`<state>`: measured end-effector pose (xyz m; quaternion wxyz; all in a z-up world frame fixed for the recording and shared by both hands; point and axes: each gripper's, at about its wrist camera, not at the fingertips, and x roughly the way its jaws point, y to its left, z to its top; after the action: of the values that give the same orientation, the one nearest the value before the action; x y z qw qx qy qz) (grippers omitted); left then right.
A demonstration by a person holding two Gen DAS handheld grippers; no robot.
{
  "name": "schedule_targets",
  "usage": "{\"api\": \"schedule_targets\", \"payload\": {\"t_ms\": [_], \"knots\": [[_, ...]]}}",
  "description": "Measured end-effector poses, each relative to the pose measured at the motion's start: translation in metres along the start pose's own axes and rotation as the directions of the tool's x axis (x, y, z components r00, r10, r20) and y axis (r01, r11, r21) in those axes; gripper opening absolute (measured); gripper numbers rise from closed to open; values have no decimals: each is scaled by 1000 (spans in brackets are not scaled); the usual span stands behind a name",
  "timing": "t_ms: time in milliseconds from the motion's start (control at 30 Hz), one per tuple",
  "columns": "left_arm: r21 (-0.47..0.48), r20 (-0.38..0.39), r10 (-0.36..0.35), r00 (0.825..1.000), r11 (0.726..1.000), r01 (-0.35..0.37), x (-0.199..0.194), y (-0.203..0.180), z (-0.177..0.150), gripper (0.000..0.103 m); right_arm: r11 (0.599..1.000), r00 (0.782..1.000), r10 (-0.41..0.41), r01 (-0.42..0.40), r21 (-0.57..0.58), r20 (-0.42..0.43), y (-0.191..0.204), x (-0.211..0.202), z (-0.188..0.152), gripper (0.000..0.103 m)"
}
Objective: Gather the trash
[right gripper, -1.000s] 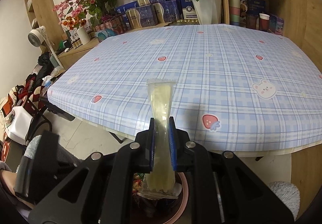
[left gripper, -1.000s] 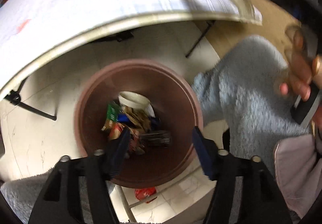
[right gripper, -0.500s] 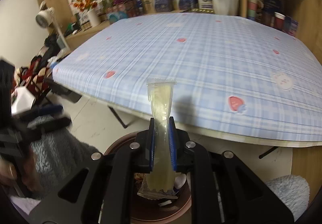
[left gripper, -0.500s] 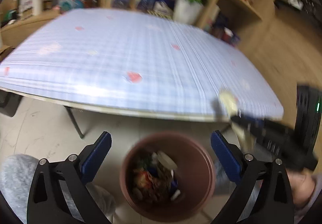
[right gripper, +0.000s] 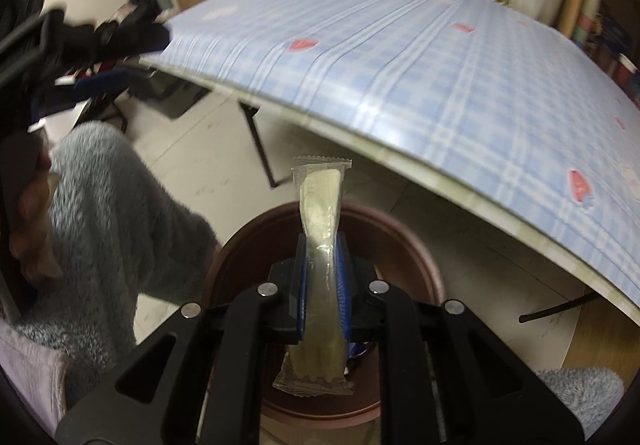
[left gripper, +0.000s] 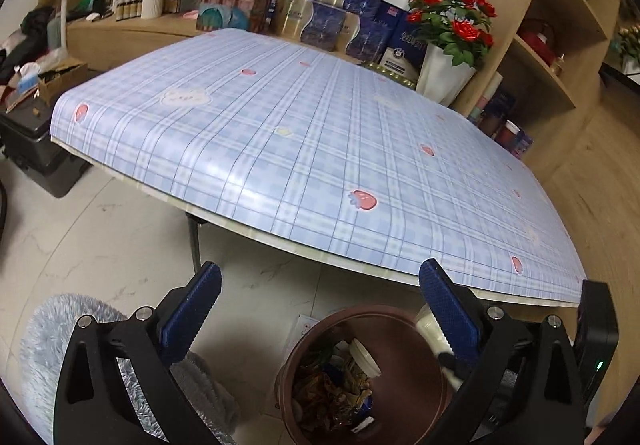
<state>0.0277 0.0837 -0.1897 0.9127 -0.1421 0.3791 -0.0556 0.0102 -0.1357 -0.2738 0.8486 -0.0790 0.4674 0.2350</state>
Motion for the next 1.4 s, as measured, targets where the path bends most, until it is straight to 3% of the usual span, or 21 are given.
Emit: {"api": "schedule_targets", "payload": {"t_ms": [167,233,300,333,400,500,800,1033,1200,1400], "knots": [[-7,-17,1,1000,1000,-1,3,3,-4,97,999,992,38,-42,-29,-124,9,26,-8,16],[-11,-27,3,1000,1000,-3,6,4,-5,97,998,987,51,-57,-37,-150,11,31,-9,22],[-17,-31,6,999,1000,-7,6,5,-6,97,996,987,61,-69,-51,-147,15,31,-10,45],[-22,-33,7,999,1000,-8,7,6,-7,97,996,988,61,-70,-59,-143,17,31,-11,49],[-29,-35,10,999,1000,-11,8,8,-7,97,995,988,50,-62,-78,-143,22,31,-10,71],[-33,-41,13,999,999,-14,9,8,-7,97,995,990,21,-34,-92,-143,26,31,-12,88],[-18,-48,21,999,1000,-22,10,5,-8,97,998,990,-9,1,-58,-142,11,28,-10,97],[-9,-52,30,998,1000,-30,12,3,-9,97,999,993,-27,23,-33,-118,4,22,-7,97],[7,-43,35,998,999,-35,9,-1,-6,97,997,996,-82,82,-4,-42,-5,1,2,97],[116,56,54,997,991,-60,-15,-21,18,97,988,984,-148,143,55,97,-29,-48,26,97]]}}
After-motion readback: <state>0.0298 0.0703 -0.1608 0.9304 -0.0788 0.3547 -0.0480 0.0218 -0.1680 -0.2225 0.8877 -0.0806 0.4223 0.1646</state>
